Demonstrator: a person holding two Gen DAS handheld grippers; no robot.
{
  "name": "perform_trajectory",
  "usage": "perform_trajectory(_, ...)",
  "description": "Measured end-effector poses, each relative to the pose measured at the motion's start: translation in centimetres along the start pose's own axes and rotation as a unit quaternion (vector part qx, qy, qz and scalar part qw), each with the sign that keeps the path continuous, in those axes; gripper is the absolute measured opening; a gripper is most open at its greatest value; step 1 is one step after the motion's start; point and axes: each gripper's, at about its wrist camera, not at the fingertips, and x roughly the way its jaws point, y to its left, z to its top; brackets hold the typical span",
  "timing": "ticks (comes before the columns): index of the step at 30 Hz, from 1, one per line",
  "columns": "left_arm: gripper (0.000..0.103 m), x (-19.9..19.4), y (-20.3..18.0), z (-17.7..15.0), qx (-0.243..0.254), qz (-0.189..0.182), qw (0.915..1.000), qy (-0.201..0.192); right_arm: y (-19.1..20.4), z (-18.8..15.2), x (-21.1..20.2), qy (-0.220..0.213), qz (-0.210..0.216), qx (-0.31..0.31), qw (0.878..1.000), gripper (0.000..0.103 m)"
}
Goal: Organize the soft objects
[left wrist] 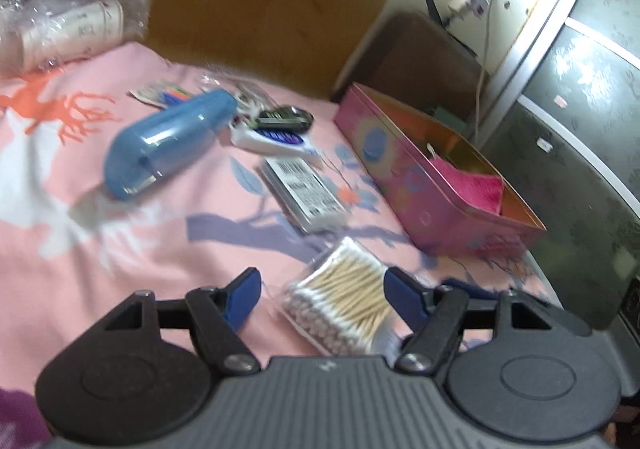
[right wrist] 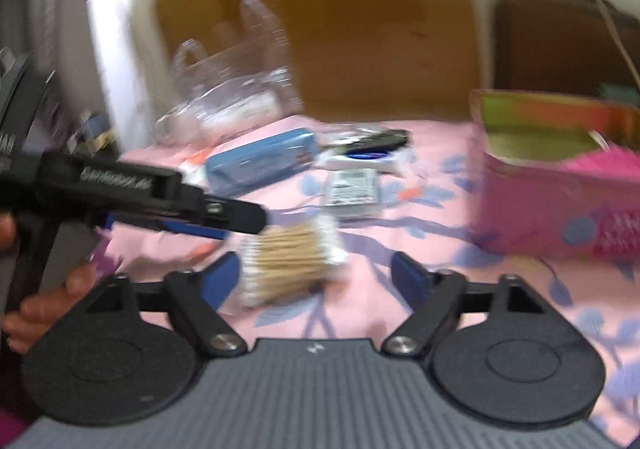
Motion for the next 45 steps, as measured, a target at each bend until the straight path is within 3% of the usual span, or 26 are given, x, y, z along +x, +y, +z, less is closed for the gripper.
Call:
perform_trajectory(4, 0.072, 1.3, -0.5, -0.3, -0.013, 0.008, 0.999, 0.042, 1.5, 0.5, 1.3, 0.027, 0.029, -0.081, 0.996, 0.097)
perform_trajectory(6, 0.071, 1.5, -1.2, -0.7, 0.003, 0.017, 0.9992, 0.036, 2.5, 0.4, 3.3, 0.063, 0.026, -0.123, 0.99, 0.096)
perform_trajectory(8, 0.055, 1.8, -2.0, -1.0, 0.018, 0.017, 0.9989, 0.039, 2.6, 0.1, 4.9, 0.084, 0.014, -0.139, 0.987, 0.068)
perform_trajectory(10, 0.054, 1.9, -2.5, -1.1, 0.019, 0.007, 0.9991, 0.038, 1.9, 0.5, 5.1, 0.082, 0.038, -0.111, 0.99, 0.059)
perform_trajectory(11, 0.054, 1.9, -2.8, -1.0, 0.023, 0.005, 0.9991, 0.035, 1.8, 0.5, 5.0, 0.075, 0.029, -0.109, 0.991, 0.055)
perform_trajectory(14, 0.054, 1.5, -4.2, -0.3, 0.044, -0.009, 0.9989, 0.016, 1.0, 0.2, 4.2, 0.051, 0.026, -0.089, 0.994, 0.054)
perform_trajectory(21, 0.054, 2.6, -9.9, 3.0, 0.117, -0.051, 0.9916, -0.018, -0.4, 1.6, 0.6, -0.054, -0.037, -0.092, 0.994, 0.054)
perform_trajectory(25, 0.055, 5.4, -13.4, 5.2, 0.158, -0.06, 0.9849, -0.036, -2.8, 3.7, -0.2, -0.088, -0.083, -0.088, 0.989, 0.054)
perform_trajectory(27, 0.059, 7.6, -14.8, 6.3, 0.17, -0.048, 0.9833, -0.043, -4.4, 4.8, -0.3, -0.093, -0.103, -0.078, 0.987, 0.055)
perform_trajectory(28, 0.067, 9.0, -15.4, 6.8, 0.176, -0.035, 0.9826, -0.046, -5.4, 5.4, 0.0, -0.095, -0.111, -0.071, 0.987, 0.058)
perform_trajectory(29, 0.071, 10.2, -15.8, 7.1, 0.18, -0.018, 0.9822, -0.049, -6.6, 5.9, 0.5, -0.095, -0.121, -0.061, 0.986, 0.071)
perform_trajectory(31, 0.071, 13.2, -16.3, 7.9, 0.183, 0.024, 0.982, -0.039, -8.9, 6.8, 2.2, -0.091, -0.15, -0.046, 0.983, 0.081)
perform_trajectory(33, 0.07, 14.5, -16.1, 8.4, 0.16, 0.05, 0.9856, -0.023, -10.8, 7.0, 4.1, -0.089, -0.197, -0.04, 0.975, 0.081)
perform_trajectory(35, 0.073, 13.6, -15.3, 8.2, 0.14, 0.024, 0.9894, -0.029, -11.6, 6.8, 4.8, -0.068, -0.238, -0.034, 0.968, 0.081)
perform_trajectory(36, 0.073, 12.9, -15.1, 7.9, 0.142, 0.023, 0.989, -0.037, -11.8, 6.4, 4.4, -0.069, -0.237, -0.022, 0.969, 0.081)
perform_trajectory(38, 0.074, 11.8, -14.8, 7.4, 0.147, 0.033, 0.9873, -0.051, -11.9, 5.0, 2.3, -0.098, -0.214, -0.005, 0.972, 0.081)
perform_trajectory(42, 0.077, 9.5, -13.1, 6.3, 0.129, 0.039, 0.989, -0.06, -10.3, 2.8, 0.0, -0.136, -0.223, -0.001, 0.965, 0.081)
perform_trajectory(45, 0.077, 7.9, -11.6, 5.7, 0.12, 0.066, 0.9887, -0.061, -8.4, 1.7, -0.8, -0.157, -0.223, -0.004, 0.962, 0.081)
